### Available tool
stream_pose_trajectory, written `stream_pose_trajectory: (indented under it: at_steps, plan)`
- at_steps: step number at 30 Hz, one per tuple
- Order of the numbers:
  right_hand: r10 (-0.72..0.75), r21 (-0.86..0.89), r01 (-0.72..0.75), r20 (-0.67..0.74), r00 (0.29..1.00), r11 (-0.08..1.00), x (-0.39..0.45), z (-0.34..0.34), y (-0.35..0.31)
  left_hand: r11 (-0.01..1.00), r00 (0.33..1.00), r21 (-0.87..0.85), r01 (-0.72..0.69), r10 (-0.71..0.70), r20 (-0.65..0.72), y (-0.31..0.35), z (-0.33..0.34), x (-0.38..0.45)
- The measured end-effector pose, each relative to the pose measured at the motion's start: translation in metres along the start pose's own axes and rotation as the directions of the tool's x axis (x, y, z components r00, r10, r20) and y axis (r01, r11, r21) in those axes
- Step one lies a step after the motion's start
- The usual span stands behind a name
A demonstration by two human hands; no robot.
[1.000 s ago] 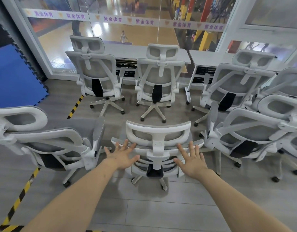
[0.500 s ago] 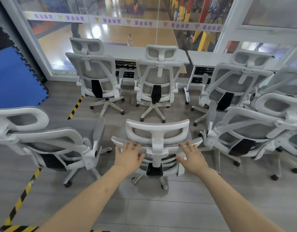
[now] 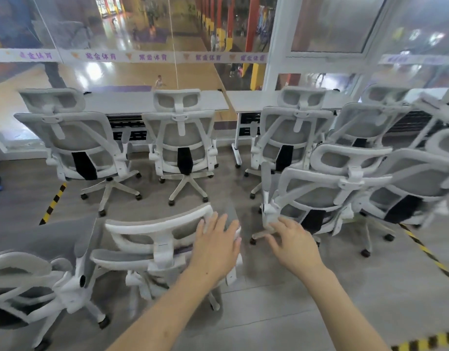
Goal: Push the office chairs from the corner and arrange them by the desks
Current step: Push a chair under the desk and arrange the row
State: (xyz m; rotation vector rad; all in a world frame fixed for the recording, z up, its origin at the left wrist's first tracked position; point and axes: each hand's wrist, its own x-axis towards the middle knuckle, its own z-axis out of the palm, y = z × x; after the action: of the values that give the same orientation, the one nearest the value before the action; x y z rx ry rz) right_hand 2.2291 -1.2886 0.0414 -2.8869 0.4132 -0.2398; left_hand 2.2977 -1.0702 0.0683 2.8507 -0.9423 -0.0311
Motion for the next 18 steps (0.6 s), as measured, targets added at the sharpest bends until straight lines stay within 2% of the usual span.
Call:
stream_pose_trajectory:
  at_steps: [6,10,18]
  plan:
    - [0.0,-0.019,-0.001,-0.059,0.998,1.0,0.044,-0.052,0.126,0.994,0.996,-0.07,0.087,-0.084,0.035,0.104,0.018,0.103]
    - [-0.019,-0.05,0.014,-0.1,0.995,0.999,0.082,-0.086,0.21,0.993,0.995,-0.063,0.096,-0.094,0.031,0.172,0.02,0.163]
    - [-0.041,-0.056,0.033,-0.148,0.988,0.998,0.19,-0.134,0.32,0.995,0.995,-0.054,0.08,-0.084,-0.059,0.242,-0.004,0.302]
